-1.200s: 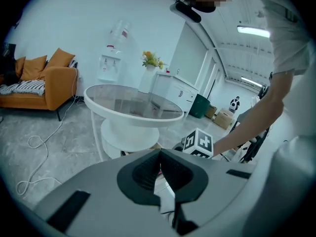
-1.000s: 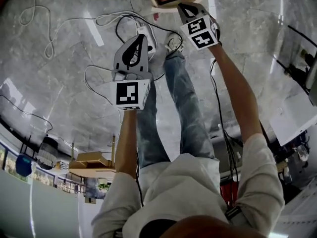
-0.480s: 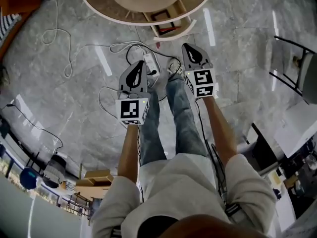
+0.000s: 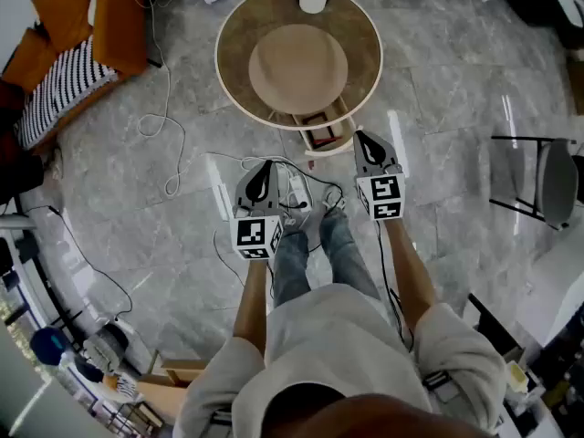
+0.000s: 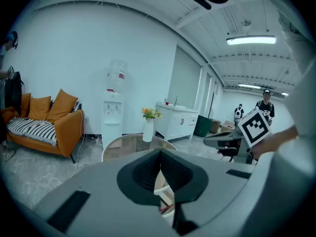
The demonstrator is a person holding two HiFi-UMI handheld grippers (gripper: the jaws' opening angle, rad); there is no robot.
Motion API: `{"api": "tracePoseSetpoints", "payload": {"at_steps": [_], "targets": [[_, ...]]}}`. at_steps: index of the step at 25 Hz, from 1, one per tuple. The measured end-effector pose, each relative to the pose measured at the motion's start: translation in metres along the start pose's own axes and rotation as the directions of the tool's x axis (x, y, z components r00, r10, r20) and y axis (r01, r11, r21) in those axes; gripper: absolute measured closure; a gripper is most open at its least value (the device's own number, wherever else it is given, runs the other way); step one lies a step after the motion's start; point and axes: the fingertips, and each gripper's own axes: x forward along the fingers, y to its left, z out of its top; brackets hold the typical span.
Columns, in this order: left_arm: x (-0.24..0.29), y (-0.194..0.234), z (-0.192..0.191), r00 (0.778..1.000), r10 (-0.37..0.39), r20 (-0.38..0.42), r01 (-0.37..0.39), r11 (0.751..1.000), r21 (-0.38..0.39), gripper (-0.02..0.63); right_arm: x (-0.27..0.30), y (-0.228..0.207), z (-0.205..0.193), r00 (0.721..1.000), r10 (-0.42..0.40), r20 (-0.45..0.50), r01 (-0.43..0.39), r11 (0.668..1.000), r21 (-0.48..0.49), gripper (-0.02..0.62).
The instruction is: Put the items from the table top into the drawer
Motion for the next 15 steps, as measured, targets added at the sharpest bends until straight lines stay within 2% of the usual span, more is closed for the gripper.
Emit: {"api": "tracePoseSetpoints", "payload": {"at_steps": [8, 15], "targets": [[-0.038, -0.001, 0.102, 0.996, 0.034, 0.080, -0.035, 0.999, 0.014, 0.591, -0.075, -0.016, 0.117, 0.994, -0.045, 0.096, 0.049, 0.998, -0.038, 0.572], [-0.076, -0.002, 0.190, 0.986, 0.053, 0.160, -0.062, 0.997, 0.047, 0.591, -0.126, -0.024, 0.179, 0.984, -0.094, 0.153, 0.096, 0.995, -0.006, 0.572]]}}
